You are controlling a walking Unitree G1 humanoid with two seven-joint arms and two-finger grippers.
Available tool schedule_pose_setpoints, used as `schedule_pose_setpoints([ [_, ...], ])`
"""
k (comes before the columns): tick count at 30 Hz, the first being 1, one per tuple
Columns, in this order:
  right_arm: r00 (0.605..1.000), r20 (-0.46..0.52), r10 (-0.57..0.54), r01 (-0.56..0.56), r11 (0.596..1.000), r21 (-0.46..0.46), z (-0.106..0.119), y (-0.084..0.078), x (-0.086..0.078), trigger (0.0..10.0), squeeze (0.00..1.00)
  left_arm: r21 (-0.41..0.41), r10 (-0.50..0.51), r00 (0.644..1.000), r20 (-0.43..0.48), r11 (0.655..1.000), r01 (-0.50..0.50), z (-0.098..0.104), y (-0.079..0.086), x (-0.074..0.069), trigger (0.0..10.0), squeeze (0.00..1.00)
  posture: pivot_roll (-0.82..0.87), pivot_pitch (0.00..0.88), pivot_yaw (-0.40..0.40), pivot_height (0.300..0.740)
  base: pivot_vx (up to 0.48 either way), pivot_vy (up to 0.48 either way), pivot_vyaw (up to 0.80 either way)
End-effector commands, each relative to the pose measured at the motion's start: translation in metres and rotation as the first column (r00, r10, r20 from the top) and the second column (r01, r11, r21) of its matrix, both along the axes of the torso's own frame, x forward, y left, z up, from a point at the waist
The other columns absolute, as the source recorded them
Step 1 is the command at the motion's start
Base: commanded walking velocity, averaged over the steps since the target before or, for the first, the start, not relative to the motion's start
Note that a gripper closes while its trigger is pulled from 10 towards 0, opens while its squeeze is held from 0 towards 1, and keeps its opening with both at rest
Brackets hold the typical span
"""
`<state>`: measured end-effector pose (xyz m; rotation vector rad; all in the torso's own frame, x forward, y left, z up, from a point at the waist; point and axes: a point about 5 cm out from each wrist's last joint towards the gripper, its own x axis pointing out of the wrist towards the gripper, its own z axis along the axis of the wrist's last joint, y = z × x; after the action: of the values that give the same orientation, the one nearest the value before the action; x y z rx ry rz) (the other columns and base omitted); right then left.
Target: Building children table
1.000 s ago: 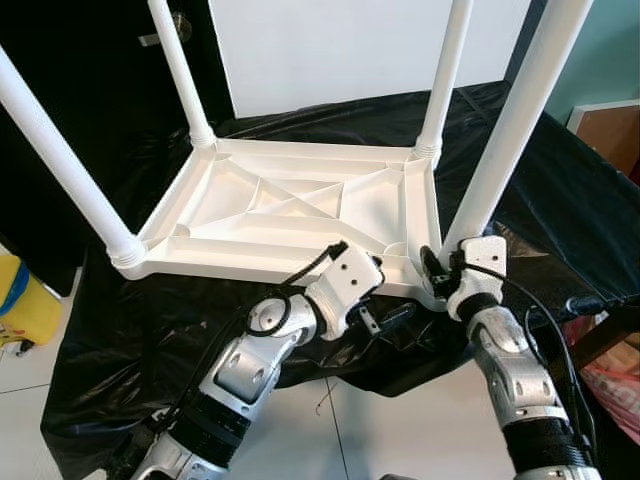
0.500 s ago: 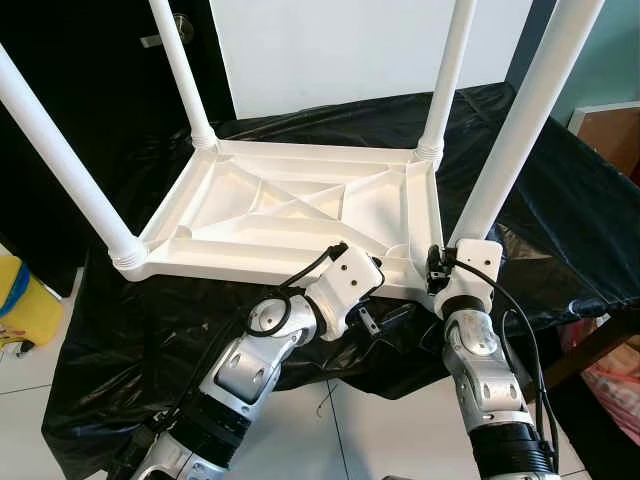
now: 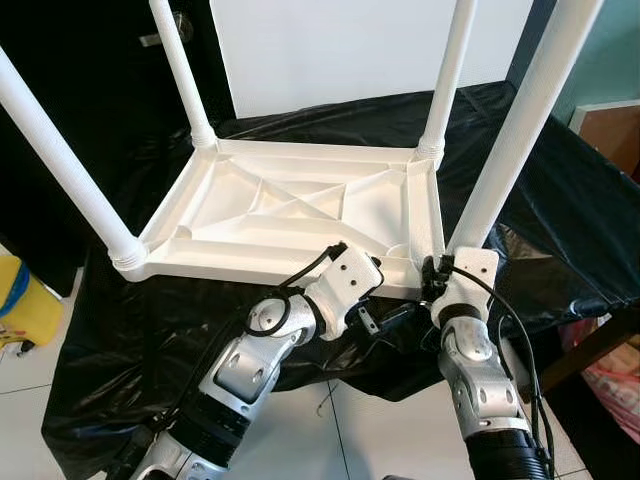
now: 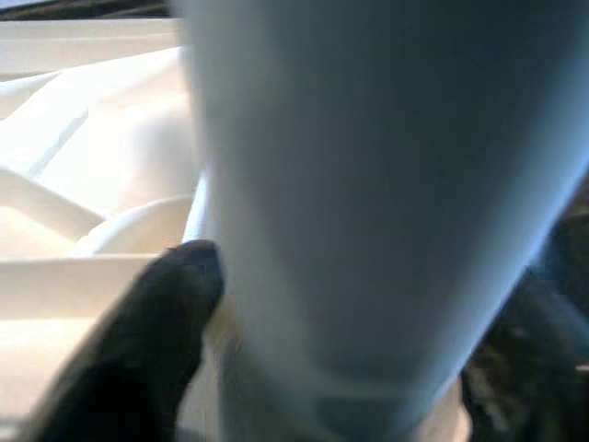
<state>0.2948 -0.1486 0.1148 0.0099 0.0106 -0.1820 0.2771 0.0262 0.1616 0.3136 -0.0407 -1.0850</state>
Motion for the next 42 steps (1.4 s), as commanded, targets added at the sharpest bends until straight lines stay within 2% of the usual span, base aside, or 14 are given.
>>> schedule_pose_setpoints([
  [1,1.000,0.014,0.022,-0.022,1.000,-0.004,0.001,0.000,-0.002,10.0,1.00,0.014,-0.024,1.000,-0.001,1.000,0.024,-0.001,0.000,0.000,10.0,0.00,-0.19,0.051,0.007,0.740,0.000,0.000,0.00],
  [6,0.987,0.079,0.137,-0.134,0.990,-0.041,0.010,-0.018,-0.007,10.0,1.00,0.011,-0.020,1.000,0.001,1.000,0.020,-0.001,-0.001,0.001,10.0,0.00,-0.19,0.053,0.005,0.740,0.000,0.000,0.00],
  [8,0.962,0.091,0.256,-0.251,0.966,-0.058,0.016,-0.031,-0.007,10.0,1.00,0.009,-0.018,1.000,0.002,1.000,0.018,0.000,-0.001,0.002,10.0,0.00,-0.20,0.053,0.006,0.740,0.000,0.000,0.00],
  [11,0.942,0.092,0.324,-0.318,0.945,-0.075,0.020,-0.036,-0.007,10.0,1.00,0.008,-0.018,1.000,0.002,1.000,0.018,0.000,-0.001,0.002,10.0,0.00,-0.20,0.054,0.007,0.740,0.000,0.000,0.00],
  [12,0.920,0.076,0.385,-0.379,0.921,-0.085,0.020,-0.036,-0.006,10.0,0.00,0.007,-0.019,1.000,0.002,1.000,0.019,0.000,-0.001,0.002,10.0,0.00,-0.20,0.055,0.008,0.740,0.000,0.000,0.00],
  [13,0.891,0.054,0.451,-0.445,0.890,-0.100,0.019,-0.036,-0.005,10.0,0.00,0.006,-0.020,1.000,0.002,1.000,0.020,0.000,-0.002,0.002,10.0,0.00,-0.21,0.055,0.010,0.740,0.000,0.000,0.00],
  [18,0.846,0.020,0.533,-0.528,0.842,-0.110,0.018,-0.034,-0.003,10.0,0.00,0.004,-0.020,1.000,0.003,1.000,0.020,0.001,-0.002,0.003,10.0,0.00,-0.21,0.056,0.011,0.740,0.000,0.000,0.00],
  [19,0.812,-0.020,0.583,-0.580,0.804,-0.133,0.014,-0.027,0.004,10.0,0.00,0.003,-0.021,1.000,0.005,1.000,0.021,0.002,-0.003,0.004,10.0,0.00,-0.21,0.054,0.014,0.740,0.000,0.000,0.00],
  [24,0.779,-0.047,0.625,-0.624,0.767,-0.151,0.011,-0.023,0.009,10.0,0.00,0.004,-0.022,1.000,0.007,1.000,0.022,0.002,-0.003,0.004,10.0,0.00,-0.20,0.053,0.011,0.740,0.000,0.000,0.00],
  [25,0.771,-0.055,0.634,-0.634,0.757,-0.160,0.010,-0.022,0.011,3.8,0.00,0.004,-0.019,1.000,0.011,1.000,0.019,0.003,-0.003,0.005,10.0,0.00,-0.19,0.051,0.006,0.740,0.000,0.000,0.00],
  [26,0.768,-0.059,0.638,-0.638,0.752,-0.164,0.010,-0.023,0.012,0.0,0.00,0.004,-0.014,1.000,0.014,1.000,0.014,0.004,-0.002,0.006,10.0,0.00,-0.19,0.049,0.003,0.740,0.000,0.000,0.00],
  [38,0.764,-0.094,0.638,-0.645,0.751,-0.145,0.002,-0.035,0.007,0.0,0.00,0.005,0.002,1.000,0.013,1.000,-0.002,0.003,0.002,0.005,10.0,0.00,-0.18,0.053,0.001,0.740,0.000,0.000,0.00],
  [39,0.767,-0.095,0.635,-0.642,0.754,-0.141,0.001,-0.035,0.007,10.0,0.00,0.005,0.002,1.000,0.012,1.000,-0.002,0.003,0.002,0.005,10.0,0.00,-0.18,0.053,0.001,0.740,0.000,0.000,0.00],
  [42,0.772,-0.093,0.629,-0.636,0.760,-0.135,0.000,-0.034,0.006,10.0,0.00,0.005,0.002,1.000,0.012,1.000,-0.002,0.003,0.002,0.005,10.0,0.00,-0.18,0.054,0.002,0.740,0.000,0.000,0.00],
])
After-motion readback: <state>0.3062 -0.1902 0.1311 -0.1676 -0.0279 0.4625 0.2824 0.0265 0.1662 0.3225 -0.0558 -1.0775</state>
